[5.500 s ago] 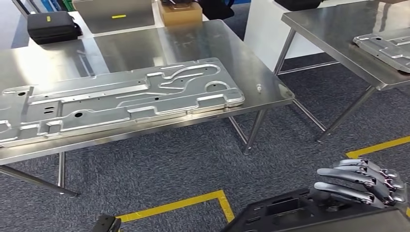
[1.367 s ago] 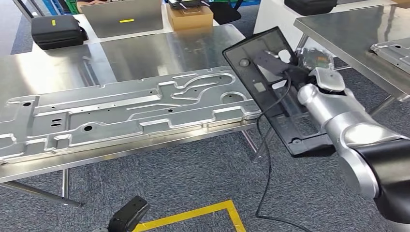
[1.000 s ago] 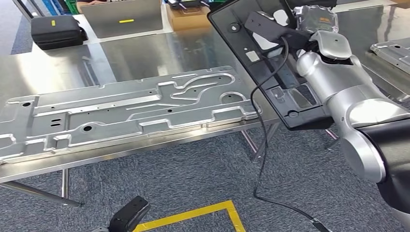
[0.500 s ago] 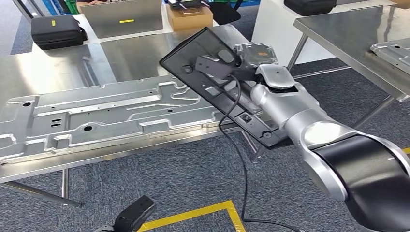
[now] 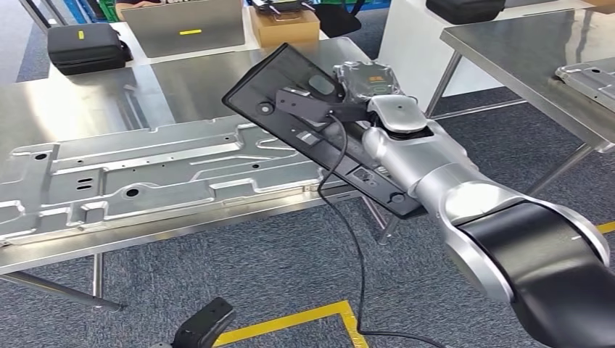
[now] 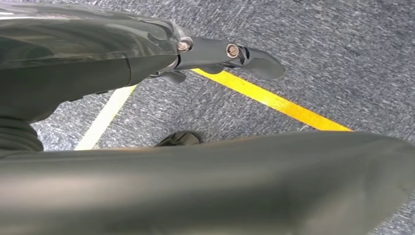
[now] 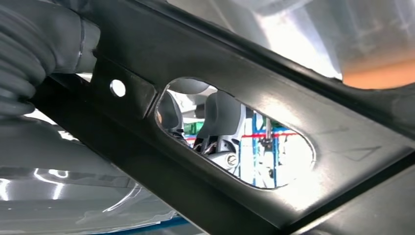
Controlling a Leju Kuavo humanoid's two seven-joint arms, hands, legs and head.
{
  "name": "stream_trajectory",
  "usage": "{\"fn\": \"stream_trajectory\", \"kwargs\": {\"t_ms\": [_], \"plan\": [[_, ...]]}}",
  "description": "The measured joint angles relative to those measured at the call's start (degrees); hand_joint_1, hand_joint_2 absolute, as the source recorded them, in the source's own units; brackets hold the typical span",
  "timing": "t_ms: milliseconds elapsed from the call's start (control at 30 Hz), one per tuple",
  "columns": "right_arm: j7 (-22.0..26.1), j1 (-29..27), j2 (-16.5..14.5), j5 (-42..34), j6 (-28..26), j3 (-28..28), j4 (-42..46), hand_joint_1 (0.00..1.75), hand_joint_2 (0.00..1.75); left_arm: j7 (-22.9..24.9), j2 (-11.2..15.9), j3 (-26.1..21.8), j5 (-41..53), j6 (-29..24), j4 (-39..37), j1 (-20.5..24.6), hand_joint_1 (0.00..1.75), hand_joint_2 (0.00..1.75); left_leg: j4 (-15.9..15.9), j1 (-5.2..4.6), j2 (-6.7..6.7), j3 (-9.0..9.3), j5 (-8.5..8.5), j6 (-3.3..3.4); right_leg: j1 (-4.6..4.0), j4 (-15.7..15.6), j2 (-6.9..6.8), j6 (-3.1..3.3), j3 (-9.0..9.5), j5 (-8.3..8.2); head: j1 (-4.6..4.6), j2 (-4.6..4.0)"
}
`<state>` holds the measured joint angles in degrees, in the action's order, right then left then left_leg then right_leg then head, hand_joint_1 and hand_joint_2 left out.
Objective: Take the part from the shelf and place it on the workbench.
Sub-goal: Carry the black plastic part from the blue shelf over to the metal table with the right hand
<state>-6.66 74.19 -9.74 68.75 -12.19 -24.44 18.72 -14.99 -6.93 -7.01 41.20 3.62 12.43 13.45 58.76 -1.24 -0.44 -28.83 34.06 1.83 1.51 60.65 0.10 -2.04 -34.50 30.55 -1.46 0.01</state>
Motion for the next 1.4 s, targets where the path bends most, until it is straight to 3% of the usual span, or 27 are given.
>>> {"fn": "stream_trajectory", "kwargs": {"t_ms": [433, 767, 900, 1000, 1100, 1167, 1200, 1233, 1267, 1333, 1367, 1400], "plan": [[-1.1, 11.1, 0.0, 0.9, 2.6, 0.0, 0.9, 1.75, 1.75, -2.2, 0.0, -0.5, -0.6, 0.7, 0.0, -0.6, 0.0, 0.0, 0.0, 0.01, 0.0, 0.0, 0.0, 0.0, -0.01, 0.0, -0.01, 0.0, 0.01, 0.0, 0.0, -0.01], [-1.2, 13.2, -0.2, 1.3, 2.6, 0.0, 1.0, 1.75, 1.75, -2.2, 0.0, -0.6, -0.5, 0.5, 0.0, -0.7, 0.0, 0.0, 0.2, -0.08, -0.01, -0.07, 0.02, 0.03, 0.13, -0.1, -0.06, -0.1, 0.02, -0.1, -0.01, 0.0], [-1.1, 13.2, -0.4, 1.4, 2.5, 0.0, 1.0, 1.75, 1.75, -2.2, 0.0, -0.6, -0.5, 0.5, 0.0, -0.6, 0.0, 0.0, 0.4, -0.2, -0.02, -0.2, 0.06, 0.13, 0.26, -0.3, -0.08, -0.38, 0.01, -0.28, -0.01, -0.01], [-1.0, 13.2, -0.4, 1.4, 2.4, 0.0, 1.0, 1.75, 1.75, -2.1, 0.0, -0.6, -0.5, 0.4, 0.0, -0.6, 0.0, 0.0, -0.4, -0.04, 0.01, 0.1, -0.05, 0.94, 0.28, 0.3, -0.04, -1.23, -0.18, -1.1, -0.01, -0.01], [-1.0, 13.3, -0.3, 1.5, 2.3, 0.0, 1.0, 1.75, 1.75, -2.1, 0.0, -0.6, -0.5, 0.2, 0.0, -0.6, 0.0, 0.0, -1.5, 0.54, 0.06, 1.35, -0.34, 1.71, 0.08, 4.8, 0.03, -1.53, -2.6, 0.01, 0.1, -0.01], [-0.9, 13.3, -0.2, 1.5, 2.3, 0.0, 1.0, 1.75, 1.75, -2.1, -0.1, -0.6, -0.5, 0.1, 0.0, -0.6, 0.0, 0.0, -1.6, 0.65, 0.05, 1.85, -0.03, 1.81, 0.01, 11.2, 0.03, -1.56, -6.67, 2.17, 0.16, -0.01], [-0.9, 13.0, -0.2, 1.5, 2.4, 0.0, 1.0, 1.75, 1.75, -2.1, -0.1, -0.6, -0.5, 0.1, 0.0, -0.7, 0.0, 0.0, -1.6, 0.7, 0.03, 2.22, 0.29, 1.8, 0.02, 13.6, 0.03, -1.6, -8.62, 2.5, 0.16, -0.01], [-0.9, 12.8, -0.1, 1.5, 2.4, 0.0, 1.0, 1.75, 1.75, -2.1, -0.1, -0.6, -0.5, 0.1, 0.0, -0.8, 0.0, 0.0, -1.6, 0.77, -0.01, 2.74, 0.73, 1.7, 0.02, 14.5, 0.02, -1.7, -9.95, 1.88, 0.17, -0.01], [-0.9, 12.7, -0.1, 1.5, 2.4, 0.0, 1.0, 1.75, 1.75, -2.1, -0.1, -0.6, -0.4, 0.1, 0.0, -0.9, 0.0, 0.0, -1.6, 0.85, -0.07, 3.43, 1.3, 1.51, 0.02, 13.1, 0.01, -1.83, -10.27, 0.18, 0.17, -0.01], [-0.9, 12.4, 0.0, 1.6, 2.4, 0.0, 0.9, 1.75, 1.75, -2.1, -0.2, -0.6, -0.4, 0.1, 0.0, -1.0, 0.0, 0.0, -1.6, 1.08, -0.15, 5.07, 2.77, 0.93, -0.08, 6.6, -0.07, -1.93, -9.12, -4.65, 0.14, -0.01], [-0.9, 12.3, 0.1, 1.6, 2.3, 0.0, 0.7, 1.75, 1.75, -2.1, -0.2, -0.6, -0.4, 0.1, 0.0, -1.0, 0.0, 0.0, -1.7, 1.21, -0.16, 5.64, 3.41, 0.59, -0.31, 3.9, -0.05, -1.71, -8.58, -6.15, 0.09, -0.01], [-0.9, 12.1, 0.2, 1.6, 2.4, 0.0, 0.6, 1.75, 1.75, -2.1, -0.2, -0.6, -0.4, 0.1, 0.0, -1.0, 0.0, 0.0, -1.8, 1.33, -0.12, 5.81, 3.91, 0.21, -0.6, 2.2, 0.02, -1.15, -8.18, -6.65, 0.05, -0.01]]}}
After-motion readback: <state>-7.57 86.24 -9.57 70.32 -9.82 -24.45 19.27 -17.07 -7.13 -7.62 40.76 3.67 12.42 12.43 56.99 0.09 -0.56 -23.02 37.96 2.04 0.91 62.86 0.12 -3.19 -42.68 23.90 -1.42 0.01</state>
